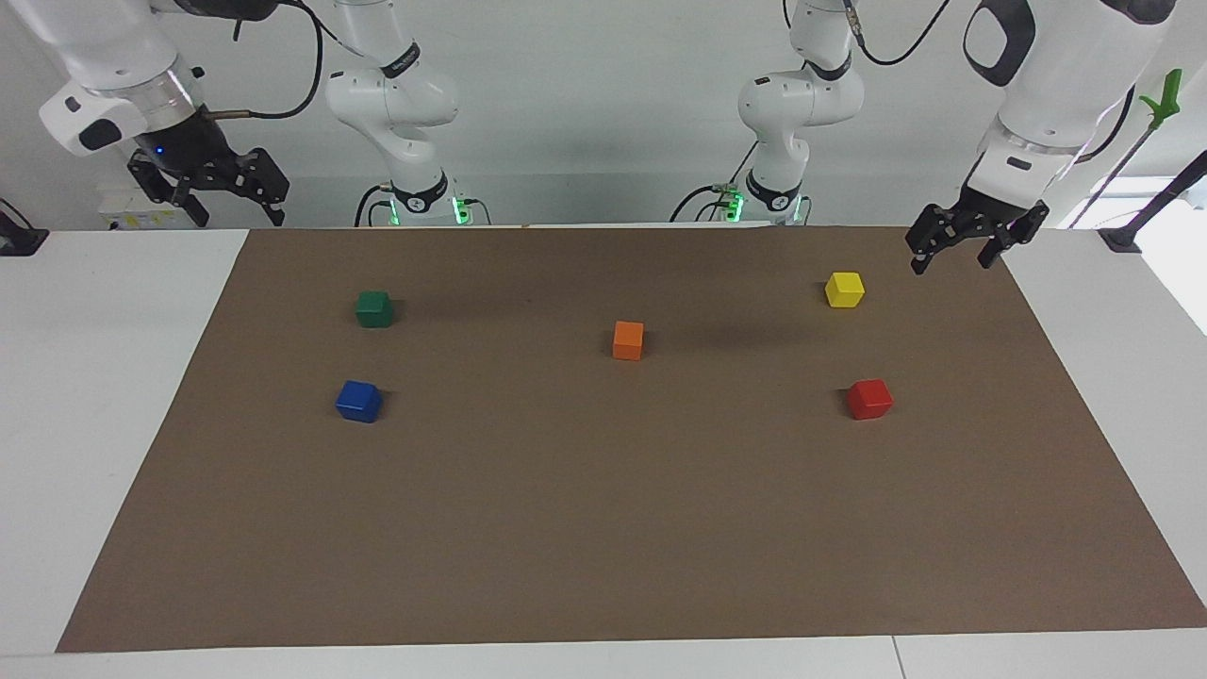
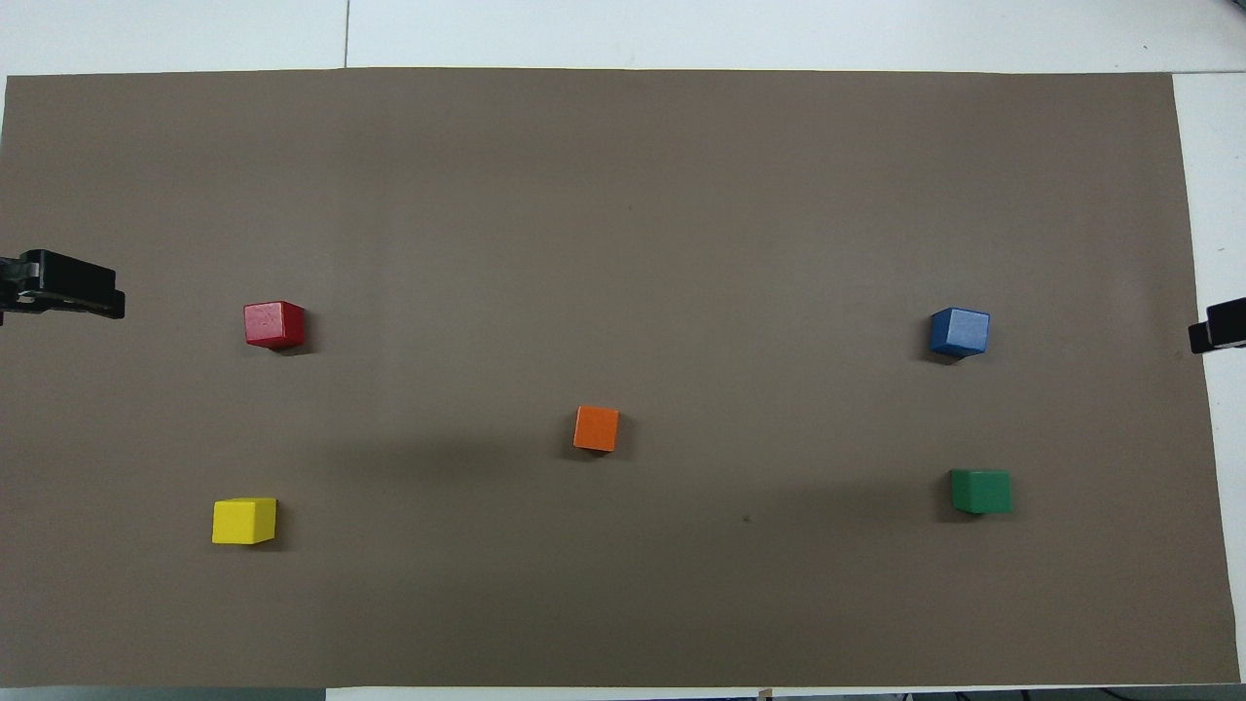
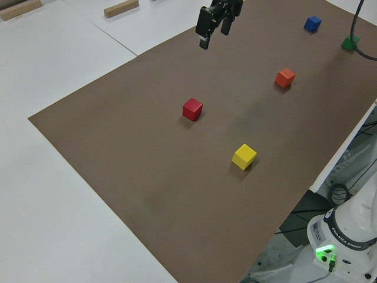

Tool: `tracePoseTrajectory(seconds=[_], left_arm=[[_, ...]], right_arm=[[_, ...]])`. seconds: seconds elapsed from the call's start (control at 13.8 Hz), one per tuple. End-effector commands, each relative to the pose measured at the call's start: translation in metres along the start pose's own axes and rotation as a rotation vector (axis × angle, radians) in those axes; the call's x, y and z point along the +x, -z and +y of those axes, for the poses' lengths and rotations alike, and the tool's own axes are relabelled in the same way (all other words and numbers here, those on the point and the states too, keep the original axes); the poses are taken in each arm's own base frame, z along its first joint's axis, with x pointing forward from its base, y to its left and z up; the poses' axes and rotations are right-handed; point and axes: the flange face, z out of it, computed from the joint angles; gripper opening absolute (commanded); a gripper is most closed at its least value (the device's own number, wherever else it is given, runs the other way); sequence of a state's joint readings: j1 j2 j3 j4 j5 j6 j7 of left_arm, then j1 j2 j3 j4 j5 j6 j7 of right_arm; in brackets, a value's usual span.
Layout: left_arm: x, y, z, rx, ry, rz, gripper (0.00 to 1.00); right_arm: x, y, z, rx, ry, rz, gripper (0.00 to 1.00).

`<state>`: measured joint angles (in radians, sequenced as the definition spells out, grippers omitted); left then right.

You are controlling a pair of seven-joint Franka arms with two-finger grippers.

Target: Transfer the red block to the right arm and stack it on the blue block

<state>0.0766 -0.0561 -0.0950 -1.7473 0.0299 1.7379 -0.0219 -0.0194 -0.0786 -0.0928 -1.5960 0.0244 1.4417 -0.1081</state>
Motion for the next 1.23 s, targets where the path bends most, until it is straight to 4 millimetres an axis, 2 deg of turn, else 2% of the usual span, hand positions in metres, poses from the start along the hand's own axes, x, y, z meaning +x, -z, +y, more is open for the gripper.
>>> tracePoseTrajectory(seconds=[0.0,0.22,0.29,0.51,0.8,0.87,1.01,1.16], left_arm=[[-0.002,-0.048,-0.006,-0.009,0.006,0.02,1.0],[0.016,-0.127,-0.004,-0.02,0.013,0.028,1.0],[0.019,-0.147,-0.003,-0.023,0.014,0.03,1.0],[0.017,-0.201,0.004,-0.03,0.019,0.038,1.0],[0.014,-0.233,0.007,-0.036,0.017,0.068,1.0],[0.016,-0.242,0.007,-0.038,0.016,0.067,1.0],[0.018,-0.257,0.01,-0.041,0.01,0.066,1.0],[0.019,-0.275,0.014,-0.044,0.006,0.058,1.0]], right_arm=[[-0.018,-0.029,-0.006,0.114,0.028,0.003,1.0],[-0.024,-0.07,-0.021,0.288,0.011,0.008,1.0],[-0.025,-0.086,-0.025,0.36,0.01,0.005,1.0],[-0.026,-0.128,-0.018,0.592,0.042,0.025,1.0],[-0.041,-0.177,-0.015,0.966,0.067,0.061,1.0],[-0.042,-0.183,-0.019,1.029,0.083,0.08,1.0],[-0.043,-0.183,-0.033,1.164,0.081,0.081,1.0],[-0.04,-0.21,-0.045,1.303,0.074,0.102,1.0]])
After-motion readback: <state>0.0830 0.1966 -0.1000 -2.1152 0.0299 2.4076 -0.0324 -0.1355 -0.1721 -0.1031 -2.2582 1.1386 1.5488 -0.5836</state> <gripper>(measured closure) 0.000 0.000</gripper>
